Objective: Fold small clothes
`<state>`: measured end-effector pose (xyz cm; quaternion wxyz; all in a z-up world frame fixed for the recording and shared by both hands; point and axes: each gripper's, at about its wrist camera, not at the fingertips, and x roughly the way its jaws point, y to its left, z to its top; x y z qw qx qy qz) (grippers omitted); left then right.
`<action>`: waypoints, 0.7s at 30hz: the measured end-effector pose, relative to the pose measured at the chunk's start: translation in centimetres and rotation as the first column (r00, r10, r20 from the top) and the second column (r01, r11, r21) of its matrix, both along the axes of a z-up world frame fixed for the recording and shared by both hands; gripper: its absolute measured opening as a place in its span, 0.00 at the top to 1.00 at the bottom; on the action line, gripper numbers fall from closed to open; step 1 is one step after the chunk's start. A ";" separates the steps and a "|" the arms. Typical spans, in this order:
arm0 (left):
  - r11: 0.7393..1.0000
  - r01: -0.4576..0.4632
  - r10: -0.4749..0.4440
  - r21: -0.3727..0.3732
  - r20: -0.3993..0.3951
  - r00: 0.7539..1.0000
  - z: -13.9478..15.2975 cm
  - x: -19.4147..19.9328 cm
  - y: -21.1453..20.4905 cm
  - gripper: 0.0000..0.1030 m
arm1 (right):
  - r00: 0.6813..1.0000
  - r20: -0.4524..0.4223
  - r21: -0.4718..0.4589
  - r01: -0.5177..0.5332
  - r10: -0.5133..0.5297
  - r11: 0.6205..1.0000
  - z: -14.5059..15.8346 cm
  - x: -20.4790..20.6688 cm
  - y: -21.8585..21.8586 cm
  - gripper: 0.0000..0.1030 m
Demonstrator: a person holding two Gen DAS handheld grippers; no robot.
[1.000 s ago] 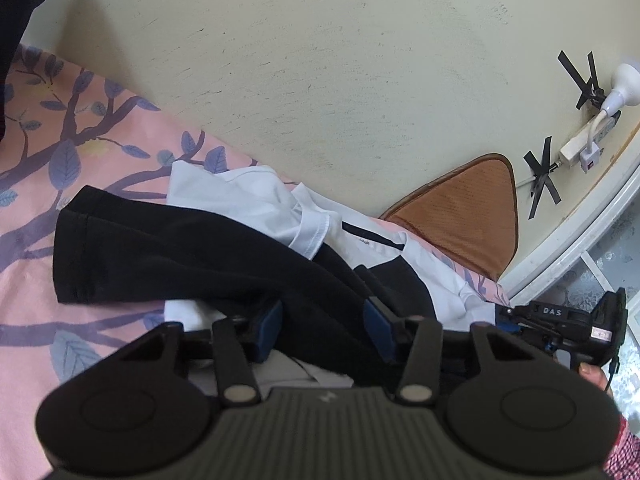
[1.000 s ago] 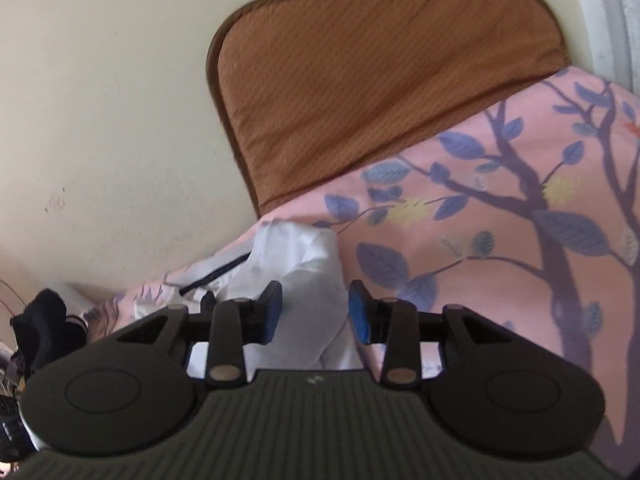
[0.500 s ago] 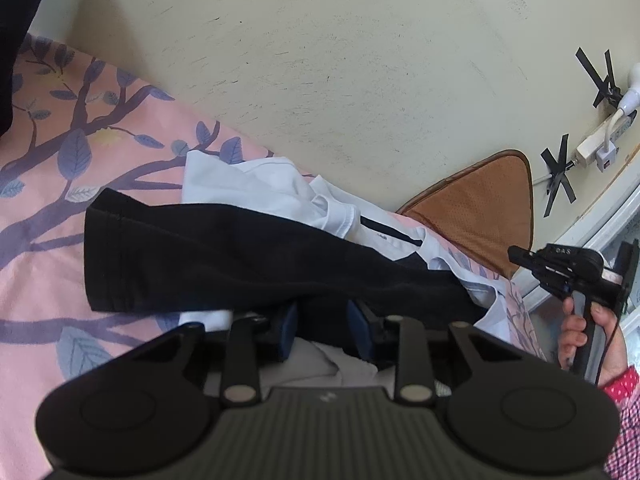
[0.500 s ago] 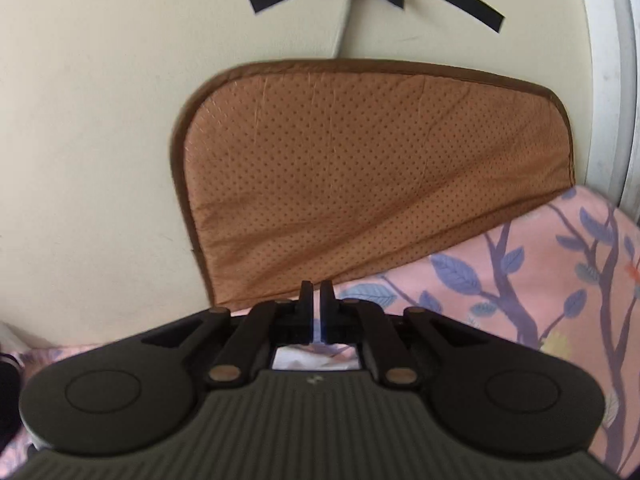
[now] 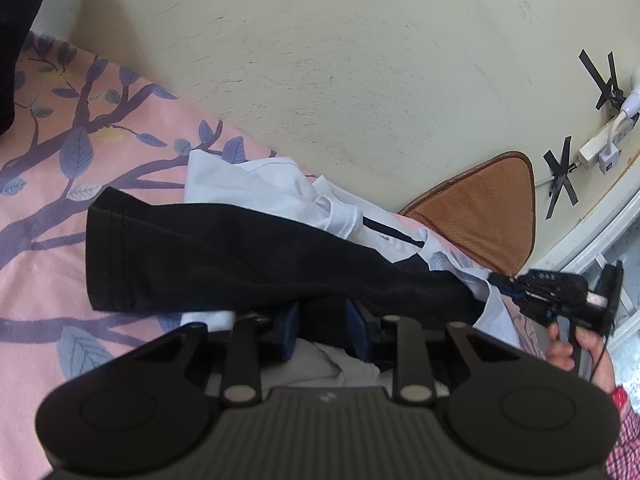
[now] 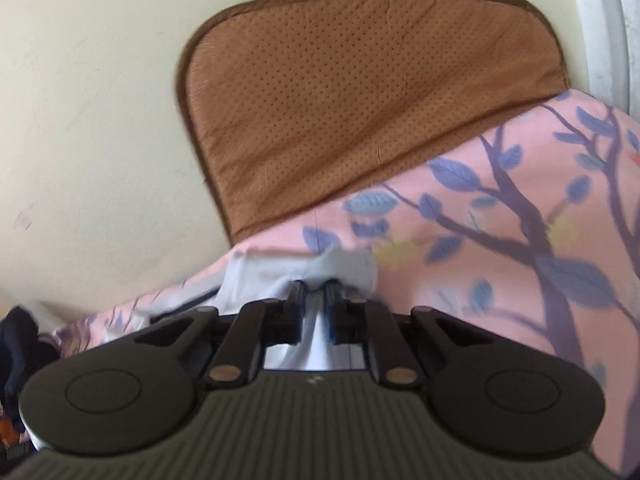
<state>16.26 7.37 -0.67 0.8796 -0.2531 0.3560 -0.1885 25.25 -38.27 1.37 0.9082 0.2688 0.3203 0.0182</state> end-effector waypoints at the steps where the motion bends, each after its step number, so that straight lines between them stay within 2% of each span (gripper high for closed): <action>1: 1.000 0.002 -0.002 0.001 0.001 1.000 0.0 0.0 0.0 0.76 | 1.000 -0.024 -0.004 0.002 -0.002 1.000 0.1 1.6 0.2 0.91; 3: 1.000 0.003 -0.003 -0.001 0.000 1.000 0.0 0.0 0.1 0.76 | 0.999 -0.051 -0.055 -0.017 0.014 0.998 0.6 3.3 1.2 0.91; 4: 1.000 0.001 -0.001 -0.004 -0.002 1.000 0.0 0.0 0.1 0.76 | 0.999 -0.034 -0.099 -0.018 0.015 0.995 1.0 3.3 1.7 0.91; 6: 1.000 -0.002 0.002 -0.009 -0.005 1.000 -0.1 0.1 0.1 0.76 | 0.998 0.065 -0.119 -0.008 0.016 0.993 2.3 2.2 1.7 0.87; 7: 1.000 -0.004 0.004 -0.009 -0.005 1.000 -0.1 0.1 0.1 0.76 | 0.995 0.097 -0.101 0.003 0.007 0.995 2.7 1.5 1.2 0.85; 8: 1.000 -0.006 0.006 -0.008 -0.005 1.000 -0.1 0.1 0.0 0.76 | 0.994 0.111 -0.077 0.016 -0.007 0.997 2.9 1.0 0.6 0.74; 9: 1.000 -0.006 0.006 -0.005 -0.003 1.000 -0.1 0.1 0.0 0.76 | 0.995 0.101 -0.063 0.030 -0.024 0.998 2.8 0.5 0.0 0.65; 12: 1.000 -0.006 0.006 -0.004 -0.002 1.000 -0.2 0.0 0.0 0.76 | 0.997 0.064 -0.065 0.036 -0.032 0.997 1.9 -0.8 -0.9 0.62; 15: 1.000 -0.004 0.004 -0.005 -0.002 1.000 -0.2 0.0 0.0 0.76 | 1.000 0.025 -0.002 0.015 -0.015 1.000 -0.1 -1.5 -1.3 0.51; 16: 1.000 -0.004 0.004 -0.003 -0.001 1.000 -0.2 0.1 0.0 0.76 | 1.000 0.012 0.027 0.005 -0.005 1.000 -0.7 -1.3 -1.2 0.52; 17: 1.000 -0.002 0.002 0.000 0.000 1.000 -0.2 0.0 0.0 0.76 | 1.000 -0.005 0.049 -0.002 0.002 0.999 -1.2 -0.8 -1.2 0.60; 18: 1.000 0.001 -0.001 0.002 0.002 1.000 -0.2 0.0 0.0 0.76 | 0.999 -0.032 0.081 0.005 -0.002 0.997 -1.3 -0.5 -1.3 0.85; 19: 1.000 0.002 -0.002 0.003 0.003 1.000 -0.1 0.0 0.1 0.76 | 0.999 -0.035 0.125 0.018 -0.013 0.992 -1.0 -0.1 -1.7 0.85; 21: 1.000 0.004 -0.004 -0.002 0.002 1.000 -0.2 0.0 0.2 0.76 | 0.998 0.056 0.225 0.013 -0.026 0.974 0.5 -0.5 -2.9 0.90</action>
